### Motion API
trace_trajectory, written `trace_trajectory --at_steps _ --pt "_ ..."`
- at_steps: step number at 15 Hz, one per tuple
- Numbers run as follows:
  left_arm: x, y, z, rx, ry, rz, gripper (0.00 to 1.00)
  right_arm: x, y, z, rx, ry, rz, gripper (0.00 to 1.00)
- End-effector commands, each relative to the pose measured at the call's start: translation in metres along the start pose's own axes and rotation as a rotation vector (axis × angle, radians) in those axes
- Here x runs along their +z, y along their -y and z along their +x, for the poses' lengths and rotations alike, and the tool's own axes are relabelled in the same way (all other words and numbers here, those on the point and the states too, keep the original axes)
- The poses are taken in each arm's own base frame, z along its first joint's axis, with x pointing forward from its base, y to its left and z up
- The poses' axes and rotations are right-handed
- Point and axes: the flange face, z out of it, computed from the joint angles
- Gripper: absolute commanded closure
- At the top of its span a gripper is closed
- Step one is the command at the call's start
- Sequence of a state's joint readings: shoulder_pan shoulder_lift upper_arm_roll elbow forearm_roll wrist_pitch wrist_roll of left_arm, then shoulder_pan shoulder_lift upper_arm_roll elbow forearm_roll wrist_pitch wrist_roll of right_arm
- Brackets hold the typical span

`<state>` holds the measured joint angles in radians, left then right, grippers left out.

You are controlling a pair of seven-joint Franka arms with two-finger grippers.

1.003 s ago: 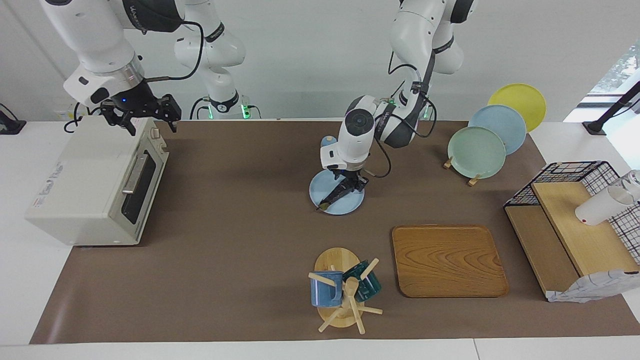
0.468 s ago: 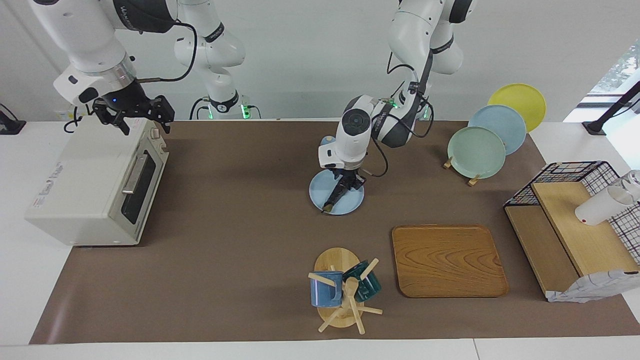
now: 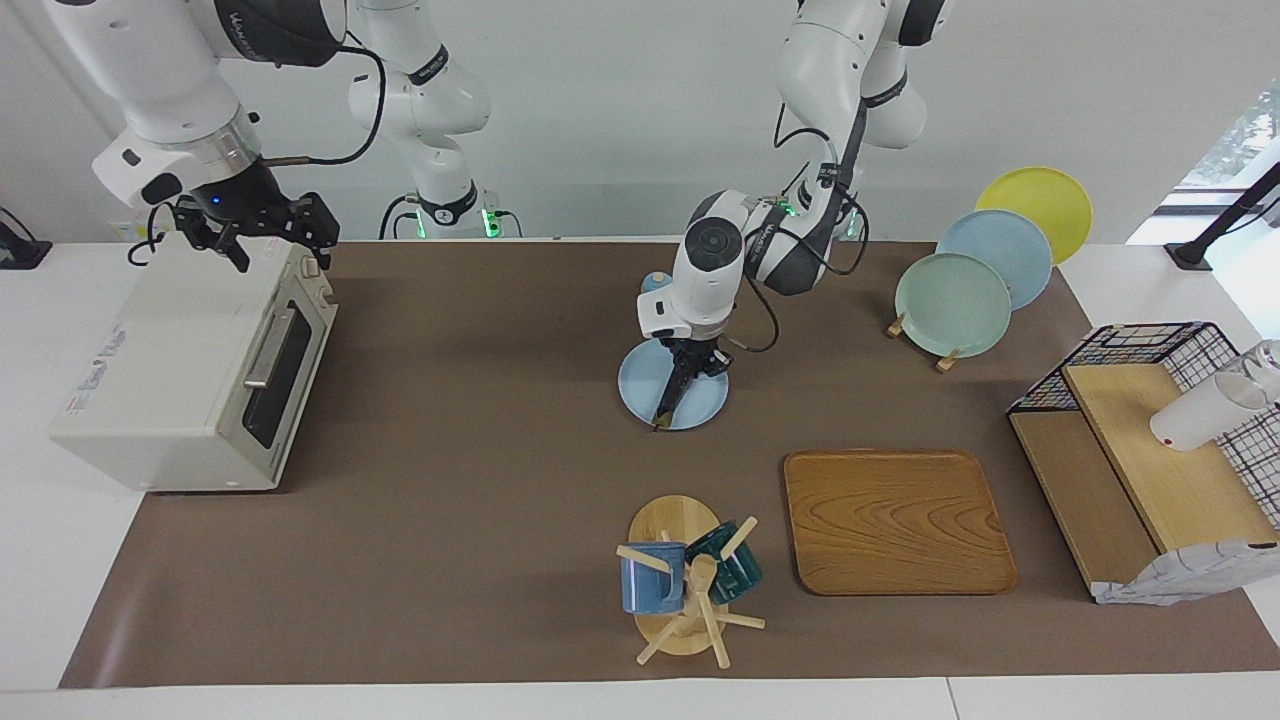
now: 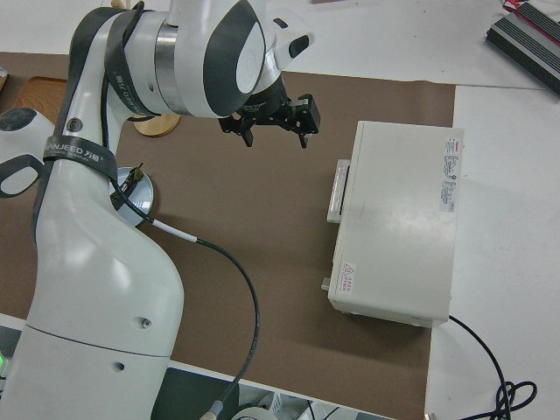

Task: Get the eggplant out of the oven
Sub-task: 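Grasp the purple eggplant on the plate with the left gripper, then carry the eggplant with the left gripper onto the wooden tray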

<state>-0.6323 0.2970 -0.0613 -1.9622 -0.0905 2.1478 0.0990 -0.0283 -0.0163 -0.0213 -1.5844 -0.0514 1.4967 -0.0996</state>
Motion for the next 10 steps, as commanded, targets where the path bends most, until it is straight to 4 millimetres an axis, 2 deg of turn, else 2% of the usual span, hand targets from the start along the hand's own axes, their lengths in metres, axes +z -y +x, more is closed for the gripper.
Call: trace_trajectory --at_steps 1,2,4,5,6,10 --pt "-0.036 0.014 -0.003 -0.073 -0.045 -0.046 1.0 -0.002 0.002 0.002 0.01 -0.007 0.021 0.0" --pt "-0.051 0.025 -0.003 -0.104 -0.048 -0.07 1.0 -0.002 0.003 0.002 0.009 -0.006 0.021 0.0" --pt "-0.088 0.066 -0.003 -0.166 -0.042 -0.092 1.0 -0.002 0.003 0.002 0.01 -0.005 0.042 0.0" --pt "-0.099 0.082 -0.003 -0.194 -0.046 -0.106 1.0 -0.002 0.002 0.002 0.013 -0.005 0.048 0.0" --pt "-0.108 0.107 -0.007 -0.243 -0.059 -0.119 1.0 -0.001 0.002 0.001 0.013 -0.004 0.047 0.0" --pt "-0.124 0.207 -0.032 -0.43 -0.106 -0.124 1.0 -0.002 0.003 0.001 0.011 -0.005 0.046 0.0"
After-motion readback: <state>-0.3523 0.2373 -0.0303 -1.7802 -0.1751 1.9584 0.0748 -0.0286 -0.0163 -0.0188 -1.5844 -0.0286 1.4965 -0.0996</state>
